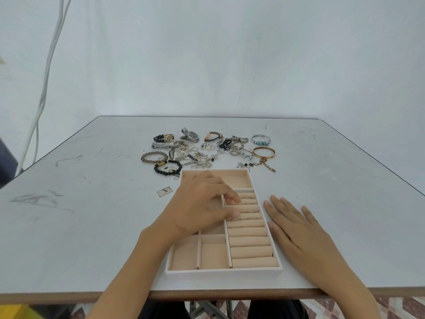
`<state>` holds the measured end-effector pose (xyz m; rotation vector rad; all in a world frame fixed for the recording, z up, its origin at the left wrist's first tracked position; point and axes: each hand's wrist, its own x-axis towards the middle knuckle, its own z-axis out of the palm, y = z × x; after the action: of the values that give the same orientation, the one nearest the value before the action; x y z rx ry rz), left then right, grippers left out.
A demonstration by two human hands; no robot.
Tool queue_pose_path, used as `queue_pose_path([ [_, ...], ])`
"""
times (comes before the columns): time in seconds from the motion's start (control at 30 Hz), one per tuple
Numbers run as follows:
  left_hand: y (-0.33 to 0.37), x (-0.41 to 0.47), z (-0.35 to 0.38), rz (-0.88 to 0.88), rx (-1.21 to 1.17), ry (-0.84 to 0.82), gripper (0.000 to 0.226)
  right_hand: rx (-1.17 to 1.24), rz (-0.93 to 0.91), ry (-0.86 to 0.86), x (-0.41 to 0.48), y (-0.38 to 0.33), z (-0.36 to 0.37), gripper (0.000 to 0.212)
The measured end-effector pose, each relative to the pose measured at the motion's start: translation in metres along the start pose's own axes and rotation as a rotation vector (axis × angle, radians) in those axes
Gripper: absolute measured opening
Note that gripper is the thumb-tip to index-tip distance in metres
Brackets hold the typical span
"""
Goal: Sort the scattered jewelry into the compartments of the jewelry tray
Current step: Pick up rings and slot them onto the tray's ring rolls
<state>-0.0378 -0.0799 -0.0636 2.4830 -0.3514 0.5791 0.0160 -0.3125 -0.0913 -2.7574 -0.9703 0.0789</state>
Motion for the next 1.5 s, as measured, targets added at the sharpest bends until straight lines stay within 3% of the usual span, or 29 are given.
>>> queue_pose_path([
  [0.43,0.000,-0.001,0.002,-0.098,0.040,-0.020,0.038,0.004,0.001,0.007,0.000,-0.001,0.000,0.104],
  [0.77,0.000,0.001,0.005,-0.227,-0.098,-0.052,0.039,0.011,0.003,0.001,0.000,-0.001,0.000,0.105],
  [1.03,-0.001,0.000,0.004,-0.202,-0.120,-0.065,0.038,0.005,0.005,-0.027,0.000,-0.002,-0.005,0.104],
  [1.13,-0.001,-0.001,0.003,-0.199,-0.120,-0.060,0.037,-0.003,0.004,-0.037,0.001,-0.002,-0.009,0.094],
  [1.23,-0.001,-0.001,0.003,-0.207,-0.130,-0.048,0.039,-0.015,0.003,-0.052,0.001,-0.001,-0.011,0.102],
  [1.43,-0.006,-0.001,0.000,-0.188,-0.132,-0.033,0.034,0.009,-0.004,-0.060,0.002,-0.004,-0.026,0.053],
  [1.5,-0.009,0.000,-0.005,-0.194,-0.139,-0.019,0.027,0.003,-0.013,-0.050,0.003,-0.005,-0.031,0.050],
])
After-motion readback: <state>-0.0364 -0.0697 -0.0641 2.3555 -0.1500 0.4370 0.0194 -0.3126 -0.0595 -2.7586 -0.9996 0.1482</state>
